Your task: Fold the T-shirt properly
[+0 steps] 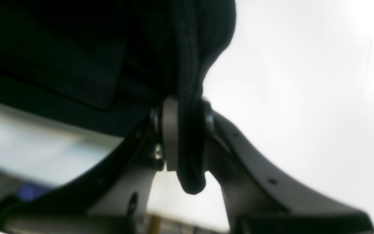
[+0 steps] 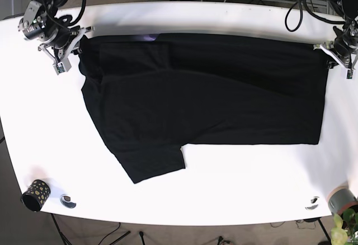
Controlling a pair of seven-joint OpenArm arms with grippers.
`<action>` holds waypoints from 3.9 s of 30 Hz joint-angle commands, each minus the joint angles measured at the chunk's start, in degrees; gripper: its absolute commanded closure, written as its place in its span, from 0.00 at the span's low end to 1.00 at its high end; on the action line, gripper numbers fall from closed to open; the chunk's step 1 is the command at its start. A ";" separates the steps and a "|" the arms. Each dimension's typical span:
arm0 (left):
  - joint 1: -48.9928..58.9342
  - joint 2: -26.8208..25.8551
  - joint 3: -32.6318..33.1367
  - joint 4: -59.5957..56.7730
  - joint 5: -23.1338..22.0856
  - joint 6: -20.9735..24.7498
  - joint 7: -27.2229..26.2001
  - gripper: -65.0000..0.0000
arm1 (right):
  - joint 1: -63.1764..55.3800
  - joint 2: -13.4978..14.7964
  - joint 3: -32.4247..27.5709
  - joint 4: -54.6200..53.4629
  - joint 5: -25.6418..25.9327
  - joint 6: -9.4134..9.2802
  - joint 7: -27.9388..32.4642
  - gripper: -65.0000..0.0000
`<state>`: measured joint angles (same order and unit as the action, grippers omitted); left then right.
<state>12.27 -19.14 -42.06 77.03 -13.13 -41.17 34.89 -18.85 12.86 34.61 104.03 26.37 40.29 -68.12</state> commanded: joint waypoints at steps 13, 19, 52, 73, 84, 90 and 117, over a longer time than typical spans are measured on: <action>4.30 -0.60 -1.32 3.80 0.42 1.17 -0.92 0.86 | -7.04 -4.20 2.80 6.87 -0.92 -0.29 0.12 0.34; 4.12 0.01 -1.50 7.05 -0.11 1.17 -0.92 0.25 | -6.69 -6.05 3.15 11.09 -0.83 -0.29 0.12 0.15; 0.69 5.20 2.37 8.55 -0.81 1.17 7.61 0.19 | 3.07 -0.51 -4.85 -6.67 12.44 -0.29 -0.76 0.79; -1.42 4.06 2.02 13.47 -1.25 1.17 7.96 0.19 | 10.02 5.64 -4.85 -7.98 15.96 -0.29 0.12 0.79; -6.34 4.15 2.37 14.00 -0.81 1.17 7.96 0.19 | 15.20 5.29 -5.29 -8.42 11.65 -0.29 0.12 0.56; -7.31 4.06 2.55 13.82 -0.72 1.17 7.96 0.19 | 18.02 5.29 -5.29 -8.51 11.48 -0.29 0.12 0.55; -23.22 3.97 4.13 1.87 0.77 5.43 7.70 0.19 | 52.21 3.71 -19.45 -57.74 -12.08 -0.29 28.07 0.42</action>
<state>-9.96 -14.06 -37.82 78.41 -11.60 -35.99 43.72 30.55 15.70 15.88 49.76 14.26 39.29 -43.38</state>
